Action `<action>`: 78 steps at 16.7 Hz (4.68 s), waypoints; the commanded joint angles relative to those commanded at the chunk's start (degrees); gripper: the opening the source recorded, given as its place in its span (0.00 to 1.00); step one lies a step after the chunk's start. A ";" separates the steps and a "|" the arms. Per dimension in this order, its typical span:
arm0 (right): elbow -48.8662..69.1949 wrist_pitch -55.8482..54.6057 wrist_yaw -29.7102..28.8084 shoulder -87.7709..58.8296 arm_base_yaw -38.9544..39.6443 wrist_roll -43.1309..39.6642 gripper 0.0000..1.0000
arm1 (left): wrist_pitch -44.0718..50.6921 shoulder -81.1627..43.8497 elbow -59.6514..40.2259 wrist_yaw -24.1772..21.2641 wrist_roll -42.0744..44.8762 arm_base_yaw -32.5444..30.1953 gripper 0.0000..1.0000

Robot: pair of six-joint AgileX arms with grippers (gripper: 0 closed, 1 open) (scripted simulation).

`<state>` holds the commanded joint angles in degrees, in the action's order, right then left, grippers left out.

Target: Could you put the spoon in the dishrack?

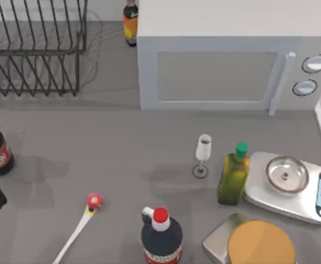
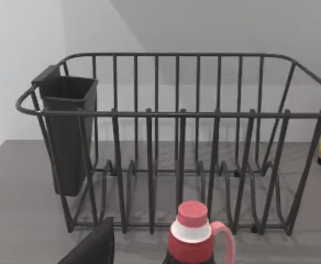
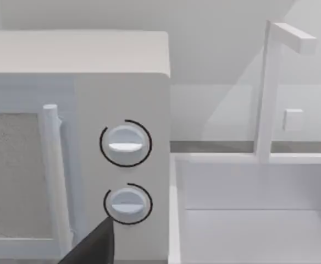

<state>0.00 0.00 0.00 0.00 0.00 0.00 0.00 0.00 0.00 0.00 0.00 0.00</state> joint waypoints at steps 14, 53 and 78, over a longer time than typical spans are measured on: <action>0.00 0.00 0.00 0.00 0.00 0.00 1.00 | 30.99 -44.83 -28.96 0.07 -2.72 -16.48 1.00; 0.00 0.00 0.00 0.00 0.00 0.00 1.00 | 33.71 -98.43 -42.44 0.02 -4.79 -31.57 0.62; 0.00 0.00 0.00 0.00 0.00 0.00 1.00 | 55.01 -91.77 -59.13 0.65 -5.57 -30.94 0.00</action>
<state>0.00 0.00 0.00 0.00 0.00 0.00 55.01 -91.77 -59.13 0.65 -5.57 -30.94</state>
